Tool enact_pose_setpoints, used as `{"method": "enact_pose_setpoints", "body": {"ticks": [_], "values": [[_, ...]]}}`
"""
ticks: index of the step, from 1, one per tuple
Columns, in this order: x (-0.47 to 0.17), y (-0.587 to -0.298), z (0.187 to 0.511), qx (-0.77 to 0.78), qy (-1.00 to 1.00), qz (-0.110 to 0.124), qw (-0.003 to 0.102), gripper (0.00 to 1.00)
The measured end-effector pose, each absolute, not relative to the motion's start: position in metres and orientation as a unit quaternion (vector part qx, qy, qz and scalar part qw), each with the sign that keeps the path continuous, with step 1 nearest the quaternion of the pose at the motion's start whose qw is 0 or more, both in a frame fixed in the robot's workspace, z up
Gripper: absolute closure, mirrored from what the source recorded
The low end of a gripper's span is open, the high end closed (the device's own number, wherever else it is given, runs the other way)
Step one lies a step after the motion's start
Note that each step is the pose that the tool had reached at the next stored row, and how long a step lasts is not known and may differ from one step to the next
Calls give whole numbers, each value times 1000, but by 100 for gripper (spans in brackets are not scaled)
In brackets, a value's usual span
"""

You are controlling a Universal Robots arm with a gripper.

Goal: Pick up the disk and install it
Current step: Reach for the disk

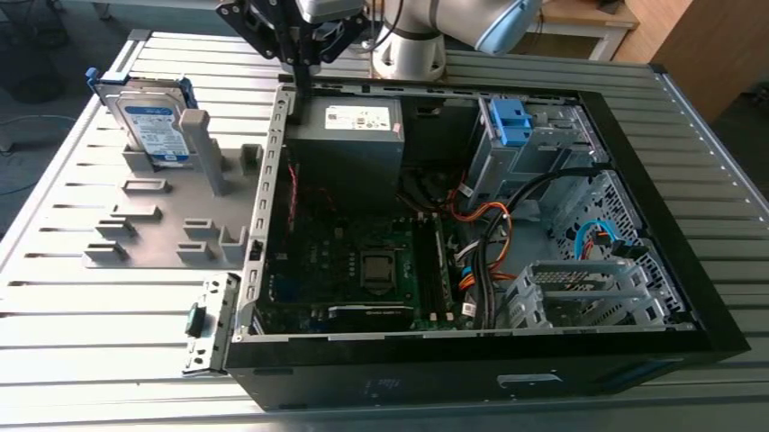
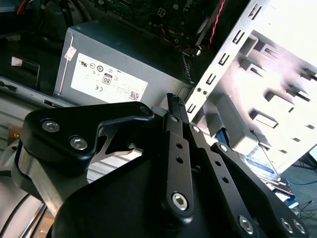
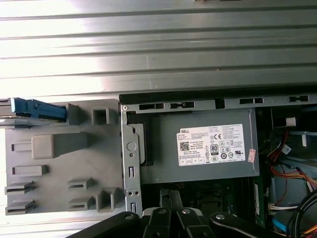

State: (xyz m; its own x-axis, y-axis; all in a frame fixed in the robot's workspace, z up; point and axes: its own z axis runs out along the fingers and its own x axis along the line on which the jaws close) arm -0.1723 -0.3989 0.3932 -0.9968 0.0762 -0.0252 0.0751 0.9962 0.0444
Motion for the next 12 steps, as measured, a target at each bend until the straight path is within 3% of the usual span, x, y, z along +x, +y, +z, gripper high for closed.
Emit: {"method": "enact_pose_setpoints", "body": {"ticks": [12], "values": [[-182,-399,393,38,999,22,13,89]]}}
